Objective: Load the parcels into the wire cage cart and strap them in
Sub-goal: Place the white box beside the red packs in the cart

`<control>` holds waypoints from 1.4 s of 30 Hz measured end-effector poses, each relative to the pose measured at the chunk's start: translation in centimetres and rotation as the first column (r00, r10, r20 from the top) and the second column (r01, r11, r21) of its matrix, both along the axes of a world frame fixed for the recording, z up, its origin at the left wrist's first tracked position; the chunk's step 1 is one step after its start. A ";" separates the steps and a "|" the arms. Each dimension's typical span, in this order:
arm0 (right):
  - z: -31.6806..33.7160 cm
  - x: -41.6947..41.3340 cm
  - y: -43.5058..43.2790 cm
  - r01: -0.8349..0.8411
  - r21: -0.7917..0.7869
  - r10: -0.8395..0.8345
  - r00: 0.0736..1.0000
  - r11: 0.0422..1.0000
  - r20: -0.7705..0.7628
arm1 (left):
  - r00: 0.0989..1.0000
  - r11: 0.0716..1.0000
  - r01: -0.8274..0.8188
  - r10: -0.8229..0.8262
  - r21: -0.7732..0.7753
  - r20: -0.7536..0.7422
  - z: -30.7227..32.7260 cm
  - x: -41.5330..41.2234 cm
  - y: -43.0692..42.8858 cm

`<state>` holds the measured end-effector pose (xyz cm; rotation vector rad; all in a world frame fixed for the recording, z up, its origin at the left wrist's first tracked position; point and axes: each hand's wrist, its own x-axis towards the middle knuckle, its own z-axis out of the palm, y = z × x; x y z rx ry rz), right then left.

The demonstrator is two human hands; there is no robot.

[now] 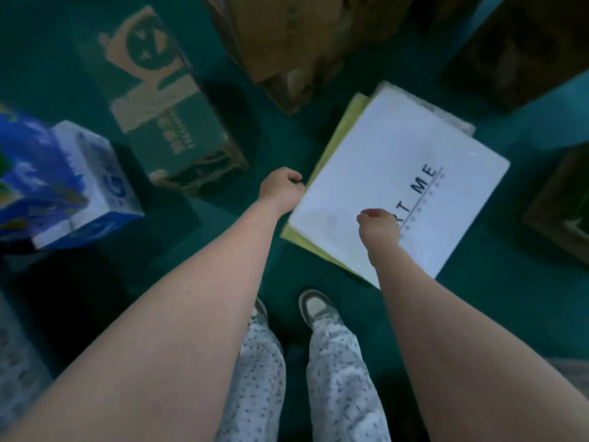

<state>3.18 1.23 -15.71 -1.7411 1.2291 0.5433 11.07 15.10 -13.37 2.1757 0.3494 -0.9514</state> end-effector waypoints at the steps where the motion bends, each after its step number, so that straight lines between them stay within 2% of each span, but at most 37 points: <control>1: -1.5 -1.3 -1.0 0.037 -0.006 -0.038 0.999 0.999 -0.031 | 0.999 0.999 0.048 -0.047 0.019 -0.028 -1.7 -0.6 -1.1; 6: -7.0 -6.4 -3.8 0.139 -0.017 -0.140 0.984 0.990 -0.112 | 0.983 0.978 0.147 -0.128 0.147 -0.132 -8.3 -2.5 -3.3; 11: -11.3 -10.4 -5.6 0.292 -0.055 -0.297 0.931 0.955 -0.211 | 0.989 0.955 0.093 -0.056 0.280 -0.138 -13.0 -3.9 -4.2; 15: -13.2 -12.1 -6.8 0.393 -0.242 -0.451 0.850 0.887 -0.273 | 0.982 0.943 0.110 -0.055 0.314 -0.179 -15.3 -4.5 -4.2; 18: -13.2 -13.0 -7.9 0.472 -0.325 -0.569 0.740 0.819 -0.359 | 0.974 0.933 0.145 -0.076 0.328 -0.213 -16.3 -4.5 -4.4; 21: -14.1 -13.9 -8.9 0.617 -0.211 -0.644 0.656 0.758 -0.395 | 0.972 0.928 0.141 -0.063 0.345 -0.228 -16.8 -4.4 -4.7; 24: -14.5 -14.6 -9.0 0.727 -0.027 -0.687 0.636 0.686 -0.352 | 0.973 0.911 0.175 -0.102 0.375 -0.208 -16.8 -4.3 -4.8; 27: -13.5 -15.3 -9.0 0.738 -0.057 -0.722 0.637 0.672 -0.271 | 0.979 0.891 0.172 -0.108 0.420 -0.172 -15.1 -4.5 -4.8; 30: -10.7 -15.2 -9.2 0.713 -0.139 -0.722 0.648 0.687 -0.242 | 0.995 0.900 0.066 -0.029 0.431 -0.093 -12.5 -4.4 -4.8; 33: -6.8 -13.9 -9.8 0.760 -0.164 -0.776 0.600 0.629 -0.197 | 0.996 0.938 -0.085 0.091 0.337 0.000 -9.2 -3.7 -5.1; 35: -4.2 -13.0 -10.0 0.814 -0.145 -0.827 0.546 0.562 -0.135 | 0.962 0.945 -0.272 0.272 0.184 0.026 -6.7 -3.1 -5.2; 37: -2.1 -12.2 -10.4 0.884 -0.096 -0.890 0.454 0.457 -0.045 | 0.883 0.884 -0.468 0.467 -0.004 -0.051 -4.1 -2.3 -5.4; 39: 0.3 -11.4 -10.6 0.937 -0.008 -0.936 0.350 0.350 0.035 | 0.839 0.833 -0.540 0.523 -0.115 -0.153 -1.4 -1.6 -5.5; 42: 3.8 -10.1 -11.1 0.938 0.007 -0.934 0.345 0.347 0.094 | 0.820 0.792 -0.571 0.541 -0.216 -0.185 2.4 -0.9 -5.9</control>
